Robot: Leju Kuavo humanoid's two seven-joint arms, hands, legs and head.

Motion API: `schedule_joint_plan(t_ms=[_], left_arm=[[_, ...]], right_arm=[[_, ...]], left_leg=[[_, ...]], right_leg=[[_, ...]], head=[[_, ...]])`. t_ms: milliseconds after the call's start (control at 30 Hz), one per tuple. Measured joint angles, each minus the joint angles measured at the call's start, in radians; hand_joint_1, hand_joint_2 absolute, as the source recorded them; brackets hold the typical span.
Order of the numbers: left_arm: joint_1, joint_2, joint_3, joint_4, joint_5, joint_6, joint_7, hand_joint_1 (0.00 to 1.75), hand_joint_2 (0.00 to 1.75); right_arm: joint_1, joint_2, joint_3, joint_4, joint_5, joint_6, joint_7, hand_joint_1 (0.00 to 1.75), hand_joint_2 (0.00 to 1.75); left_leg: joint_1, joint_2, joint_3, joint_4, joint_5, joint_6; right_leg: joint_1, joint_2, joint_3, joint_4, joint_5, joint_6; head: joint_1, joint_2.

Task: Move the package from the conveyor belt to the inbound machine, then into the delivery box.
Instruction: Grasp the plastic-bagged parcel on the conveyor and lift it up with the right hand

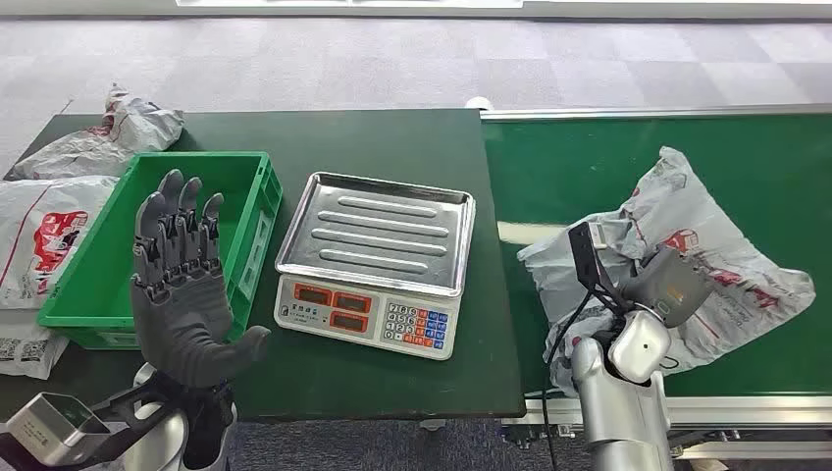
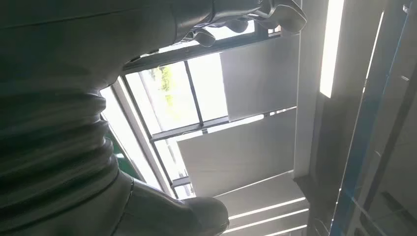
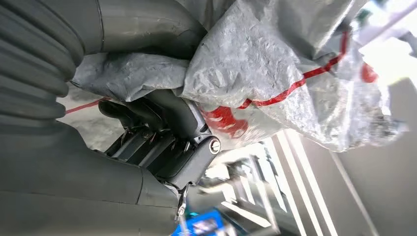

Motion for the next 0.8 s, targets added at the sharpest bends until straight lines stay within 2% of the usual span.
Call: schedule_joint_plan(t_ms=[100,233,400,567,667,800], left_arm=[[-0.001,0.000,0.000,0.006,0.001,0.000,-0.007,0.00,1.75],[-0.004,0.000,-0.001,0.024,0.002,0.000,-0.021,0.00,1.75],[-0.015,0.000,-0.015,0.066,0.009,-0.001,-0.034,0.00,1.75],[-0.027,0.000,-0.029,0.096,0.017,-0.003,-0.039,0.00,1.75],[-0.053,0.000,-0.034,0.123,0.023,-0.006,-0.043,0.00,1.75],[-0.093,-0.003,-0.040,0.161,0.032,-0.024,-0.055,0.00,1.75]], right_arm=[[-0.005,0.018,0.020,-0.061,-0.029,0.000,-0.072,1.75,1.75],[-0.020,0.041,0.097,-0.139,-0.077,-0.007,-0.170,1.75,1.75],[-0.086,0.068,0.255,-0.187,-0.065,0.004,-0.165,1.75,1.75],[-0.131,0.079,0.345,-0.193,-0.066,0.026,-0.171,1.75,1.75],[-0.170,0.095,0.401,-0.169,-0.142,0.108,-0.222,1.75,1.75],[-0.240,0.126,0.490,-0.065,-0.371,0.280,-0.354,1.75,1.75]], left_leg=[[0.000,0.000,0.001,0.000,0.000,0.000],[0.000,0.000,0.000,0.000,0.000,-0.001],[0.000,0.003,0.002,0.000,0.000,-0.001],[0.000,0.002,0.002,0.000,0.001,-0.001],[0.000,0.002,0.002,0.000,0.001,-0.001],[0.001,0.002,0.002,0.000,0.001,-0.001]], right_leg=[[0.000,0.001,0.000,0.000,0.000,0.000],[0.000,0.001,0.000,0.000,0.000,0.000],[0.000,0.003,0.000,0.000,0.000,-0.001],[0.000,0.003,0.000,0.000,0.000,-0.001],[0.000,0.003,0.000,0.000,0.001,-0.001],[0.001,0.003,0.000,0.000,0.001,-0.001]], head=[[0.000,0.000],[0.000,0.000],[0.000,0.000],[0.000,0.000],[0.000,0.000],[0.000,0.000]])
